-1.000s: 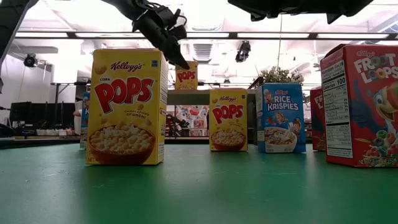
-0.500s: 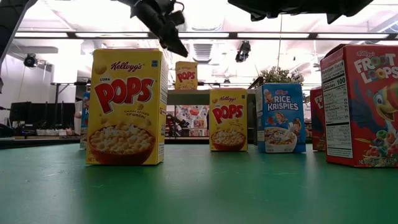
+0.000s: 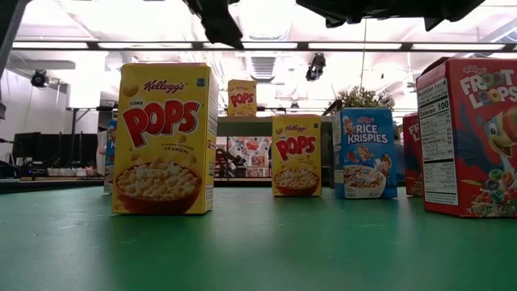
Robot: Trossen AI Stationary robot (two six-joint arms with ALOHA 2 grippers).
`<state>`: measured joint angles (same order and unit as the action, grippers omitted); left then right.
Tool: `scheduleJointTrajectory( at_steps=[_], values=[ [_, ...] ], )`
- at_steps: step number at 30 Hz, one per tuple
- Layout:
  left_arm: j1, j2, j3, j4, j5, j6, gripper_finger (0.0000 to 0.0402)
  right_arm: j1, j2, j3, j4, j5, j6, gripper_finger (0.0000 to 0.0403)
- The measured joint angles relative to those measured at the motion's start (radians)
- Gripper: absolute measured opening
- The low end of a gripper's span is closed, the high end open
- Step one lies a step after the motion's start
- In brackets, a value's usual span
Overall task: Stack cereal on shelf
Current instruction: Put the top right blue cereal box on the shelf
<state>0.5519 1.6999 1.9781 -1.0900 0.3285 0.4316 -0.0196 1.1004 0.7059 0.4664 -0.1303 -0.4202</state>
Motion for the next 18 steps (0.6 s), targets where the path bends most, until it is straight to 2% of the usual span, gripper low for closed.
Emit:
scheduleJointTrajectory(
  at_steps=[6, 12, 18],
  values=[
    [-0.13, -0.115, -0.226, 0.069, -0.037, -0.044, 0.0239, 0.0, 0.0, 0.0, -0.021, 0.001, 0.0, 0.0013],
    [-0.253, -0.276, -0.528, 0.32, -0.208, -0.19, 0.0239, 0.0, 0.0, 0.0, -0.025, 0.002, 0.03, 0.0013],
    [-0.403, -0.421, -0.791, 0.563, -0.269, -0.282, 0.0239, 0.0, 0.0, 0.006, -0.033, 0.005, 0.119, 0.0013]
  ],
)
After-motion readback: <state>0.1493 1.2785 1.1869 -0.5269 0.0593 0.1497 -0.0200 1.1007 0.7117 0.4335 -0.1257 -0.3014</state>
